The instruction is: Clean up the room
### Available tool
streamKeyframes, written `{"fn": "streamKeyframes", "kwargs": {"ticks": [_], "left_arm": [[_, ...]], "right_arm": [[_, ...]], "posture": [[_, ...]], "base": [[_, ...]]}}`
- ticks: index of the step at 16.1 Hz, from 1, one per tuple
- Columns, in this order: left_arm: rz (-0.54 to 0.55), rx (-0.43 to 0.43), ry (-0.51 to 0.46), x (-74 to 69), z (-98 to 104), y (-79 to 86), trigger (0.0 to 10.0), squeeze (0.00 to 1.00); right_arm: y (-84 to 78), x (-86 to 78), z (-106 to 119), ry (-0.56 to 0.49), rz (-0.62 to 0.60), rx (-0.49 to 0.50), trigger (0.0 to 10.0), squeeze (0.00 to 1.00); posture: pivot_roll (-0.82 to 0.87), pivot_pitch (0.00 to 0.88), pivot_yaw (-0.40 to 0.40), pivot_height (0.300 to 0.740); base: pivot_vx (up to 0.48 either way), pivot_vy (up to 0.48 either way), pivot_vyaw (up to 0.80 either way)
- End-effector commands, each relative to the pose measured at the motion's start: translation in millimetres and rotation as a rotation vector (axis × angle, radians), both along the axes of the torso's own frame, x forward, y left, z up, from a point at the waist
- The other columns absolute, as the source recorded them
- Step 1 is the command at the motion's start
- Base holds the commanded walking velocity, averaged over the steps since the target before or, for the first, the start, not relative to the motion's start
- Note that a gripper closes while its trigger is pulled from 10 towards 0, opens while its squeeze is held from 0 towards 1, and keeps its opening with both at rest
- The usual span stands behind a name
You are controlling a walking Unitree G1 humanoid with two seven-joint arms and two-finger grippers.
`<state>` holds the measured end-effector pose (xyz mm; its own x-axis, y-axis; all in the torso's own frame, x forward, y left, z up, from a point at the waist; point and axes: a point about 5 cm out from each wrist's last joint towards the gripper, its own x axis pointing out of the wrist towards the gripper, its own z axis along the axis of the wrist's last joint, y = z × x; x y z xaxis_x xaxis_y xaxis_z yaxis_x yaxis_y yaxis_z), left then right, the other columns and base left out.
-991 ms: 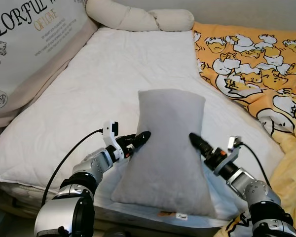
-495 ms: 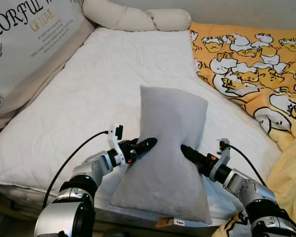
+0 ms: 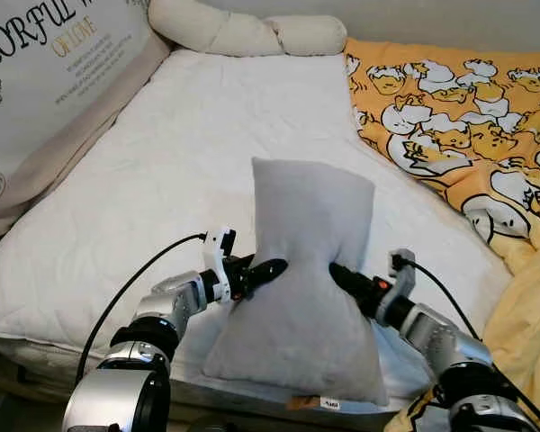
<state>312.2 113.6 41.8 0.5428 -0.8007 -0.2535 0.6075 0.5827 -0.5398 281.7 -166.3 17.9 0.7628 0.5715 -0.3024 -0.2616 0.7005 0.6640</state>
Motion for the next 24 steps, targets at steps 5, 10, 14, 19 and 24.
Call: {"fn": "streamKeyframes", "kwargs": {"ticks": [5, 10, 14, 19, 24], "left_arm": [[-0.053, 0.064, -0.042, 6.7, 10, -16.6, 0.0, 0.0], [-0.041, 0.07, -0.167, 16.1, 33, -23.2, 0.0, 0.0], [0.032, 0.099, -0.43, 25.6, 78, -26.6, 0.0, 0.0], [0.016, 0.189, -0.491, 11.9, 77, -28.3, 0.0, 0.0], [0.084, 0.22, -0.505, 6.6, 79, -29.4, 0.0, 0.0]], "right_arm": [[21.6, 6.2, 9, -0.035, 0.003, -0.022, 0.0, 0.0], [32.4, 15.8, 35, -0.141, -0.04, -0.027, 0.0, 0.0], [32.3, 23.8, 72, -0.297, -0.143, -0.053, 0.0, 0.0], [46.7, 15.3, 79, -0.316, -0.152, -0.019, 0.0, 0.0], [50.7, 11.0, 85, -0.337, -0.179, -0.039, 0.0, 0.0]], "posture": [[0.04, 0.0, 0.017, 0.74], [0.04, 0.0, 0.021, 0.74], [0.05, 0.0, 0.02, 0.74], [0.05, 0.0, 0.019, 0.74], [0.05, 0.0, 0.015, 0.74]], "base": [[0.0, 0.0, 0.0], [0.0, 0.0, 0.0], [0.0, 0.0, 0.0], [0.0, 0.0, 0.0], [0.0, 0.0, 0.0]]}}
